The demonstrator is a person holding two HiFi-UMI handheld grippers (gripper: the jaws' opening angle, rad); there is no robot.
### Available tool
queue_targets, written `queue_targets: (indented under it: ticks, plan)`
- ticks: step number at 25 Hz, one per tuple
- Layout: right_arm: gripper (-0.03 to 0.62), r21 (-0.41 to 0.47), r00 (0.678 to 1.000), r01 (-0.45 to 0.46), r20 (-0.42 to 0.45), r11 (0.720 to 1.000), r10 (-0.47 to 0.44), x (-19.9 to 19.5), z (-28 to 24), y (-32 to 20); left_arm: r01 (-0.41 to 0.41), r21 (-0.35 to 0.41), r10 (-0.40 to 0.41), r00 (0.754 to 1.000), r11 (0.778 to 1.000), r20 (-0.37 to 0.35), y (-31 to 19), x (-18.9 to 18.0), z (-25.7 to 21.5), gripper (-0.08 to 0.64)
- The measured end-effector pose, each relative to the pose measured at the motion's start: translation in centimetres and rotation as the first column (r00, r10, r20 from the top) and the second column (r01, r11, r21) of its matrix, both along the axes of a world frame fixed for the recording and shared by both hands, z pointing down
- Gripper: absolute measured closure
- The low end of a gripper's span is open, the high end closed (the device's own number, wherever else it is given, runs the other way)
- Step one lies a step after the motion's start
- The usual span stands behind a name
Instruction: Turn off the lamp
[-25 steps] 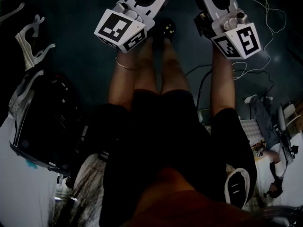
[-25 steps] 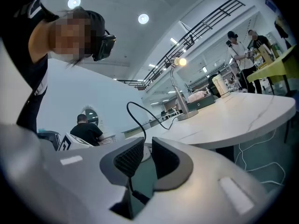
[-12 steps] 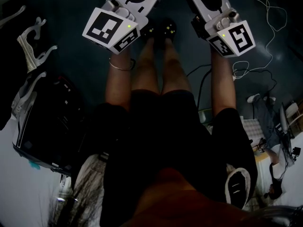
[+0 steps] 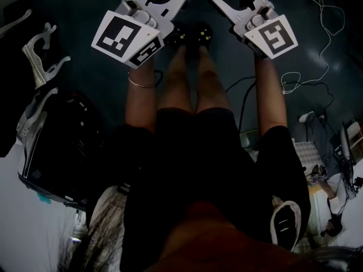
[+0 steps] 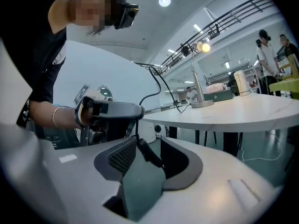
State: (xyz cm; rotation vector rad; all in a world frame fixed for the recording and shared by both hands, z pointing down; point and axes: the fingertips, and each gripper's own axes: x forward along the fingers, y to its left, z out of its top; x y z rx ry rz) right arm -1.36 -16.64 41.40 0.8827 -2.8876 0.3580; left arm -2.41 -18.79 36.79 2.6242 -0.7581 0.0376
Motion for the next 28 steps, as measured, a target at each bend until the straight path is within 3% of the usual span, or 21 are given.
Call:
queue_targets:
  ticks: [17, 28]
  plan:
    - [0.431, 0.063, 0.967, 0.167, -0.205, 0.984, -0.151, -1.3, 2.9, -0.3, -0.031, 0.011, 0.031, 1.000, 0.999, -0.006, 0.5, 0.0, -1.1, 0.552]
    - [0.442, 0.067, 0.957, 0.208, -0.222, 0.976, -0.189, -1.5, 3.5, -0.3, -0.035, 0.010, 0.035, 0.999, 0.999, -0.017, 0.5, 0.1, -1.3, 0.551]
